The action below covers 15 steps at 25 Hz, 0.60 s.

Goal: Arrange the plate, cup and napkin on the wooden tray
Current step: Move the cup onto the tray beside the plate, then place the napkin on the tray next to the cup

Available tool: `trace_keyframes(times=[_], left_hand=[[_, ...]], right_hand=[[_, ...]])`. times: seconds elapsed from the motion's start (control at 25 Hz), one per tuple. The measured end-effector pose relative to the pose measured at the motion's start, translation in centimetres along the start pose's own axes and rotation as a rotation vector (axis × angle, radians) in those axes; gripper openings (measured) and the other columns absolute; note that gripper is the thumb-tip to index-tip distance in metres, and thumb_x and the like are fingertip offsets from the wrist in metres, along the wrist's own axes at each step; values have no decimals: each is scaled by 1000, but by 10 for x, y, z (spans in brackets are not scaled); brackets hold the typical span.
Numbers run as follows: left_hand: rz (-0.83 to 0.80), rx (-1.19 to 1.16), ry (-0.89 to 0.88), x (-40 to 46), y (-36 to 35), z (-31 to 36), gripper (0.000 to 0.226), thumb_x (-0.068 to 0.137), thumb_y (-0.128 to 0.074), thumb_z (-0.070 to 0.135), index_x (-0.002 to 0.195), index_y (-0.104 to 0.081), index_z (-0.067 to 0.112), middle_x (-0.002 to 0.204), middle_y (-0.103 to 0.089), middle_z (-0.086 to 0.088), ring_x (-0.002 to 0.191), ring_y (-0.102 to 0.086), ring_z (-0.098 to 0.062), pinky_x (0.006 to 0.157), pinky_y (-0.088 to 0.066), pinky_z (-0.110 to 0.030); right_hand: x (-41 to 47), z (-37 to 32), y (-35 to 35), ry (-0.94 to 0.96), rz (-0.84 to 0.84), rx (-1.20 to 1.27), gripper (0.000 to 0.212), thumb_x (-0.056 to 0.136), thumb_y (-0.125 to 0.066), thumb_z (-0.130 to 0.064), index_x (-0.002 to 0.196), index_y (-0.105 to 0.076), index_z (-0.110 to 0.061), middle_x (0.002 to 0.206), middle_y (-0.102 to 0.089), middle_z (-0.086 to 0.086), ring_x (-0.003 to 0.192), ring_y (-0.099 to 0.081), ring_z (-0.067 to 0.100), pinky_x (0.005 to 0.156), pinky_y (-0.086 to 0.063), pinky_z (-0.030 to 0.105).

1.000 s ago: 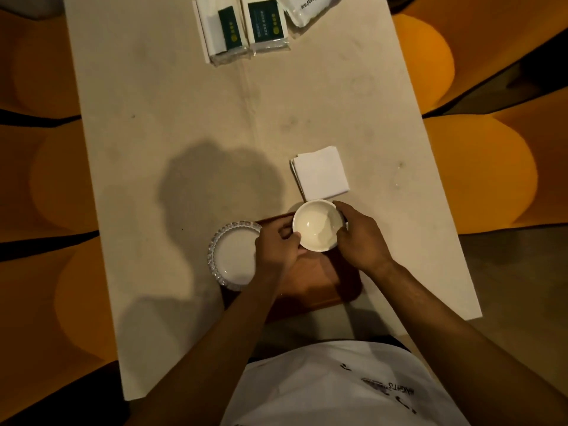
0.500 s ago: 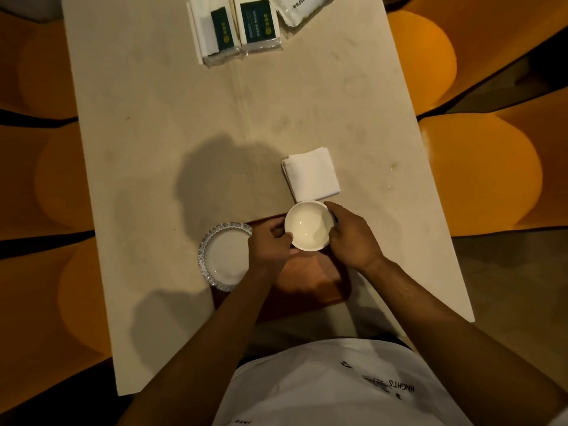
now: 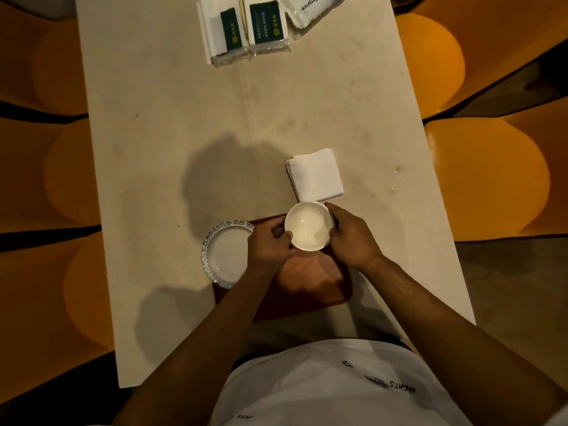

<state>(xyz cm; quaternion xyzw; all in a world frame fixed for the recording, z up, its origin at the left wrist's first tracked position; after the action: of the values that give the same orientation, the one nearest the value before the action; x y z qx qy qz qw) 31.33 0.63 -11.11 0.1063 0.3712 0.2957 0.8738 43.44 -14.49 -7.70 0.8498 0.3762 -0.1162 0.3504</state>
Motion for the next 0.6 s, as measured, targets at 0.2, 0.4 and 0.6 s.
trace_keyframes(times=[0.2,0.4,0.6], left_hand=[[-23,-23,43,3,-1,-3,38,83,-72,17,121,-70,25,95,-71,16,88,-67,1,74,-63,-34],[71,67,42,17,13,6,29,83,-63,47,104,-71,28,88,-69,18,86,-65,-1,77,-51,-25],[17,-116,171,62,9,35,17,85,-65,28,76,-72,15,74,-75,-1,70,-70,-20,69,-61,-35]], right_hand=[[2,4,0,7,-14,-19,57,85,-51,-32,141,-47,-26,137,-58,3,118,-56,24,94,-43,29],[5,12,28,50,175,-150,52,97,-50,-28,147,-38,-25,143,-50,6,121,-53,22,92,-41,28],[55,45,57,-245,243,89,39,96,-53,-22,133,-55,-11,129,-62,9,116,-59,24,90,-38,22]])
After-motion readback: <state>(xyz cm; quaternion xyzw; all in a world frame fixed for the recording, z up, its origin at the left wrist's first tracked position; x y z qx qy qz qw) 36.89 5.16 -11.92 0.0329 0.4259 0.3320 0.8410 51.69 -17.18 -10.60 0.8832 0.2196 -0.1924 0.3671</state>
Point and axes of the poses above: each hand's wrist, its own x-axis towards the middle knuckle, its own y-axis out of the back of the hand, z = x × y, the point moved 9 cm from there along x, towards the middle knuckle
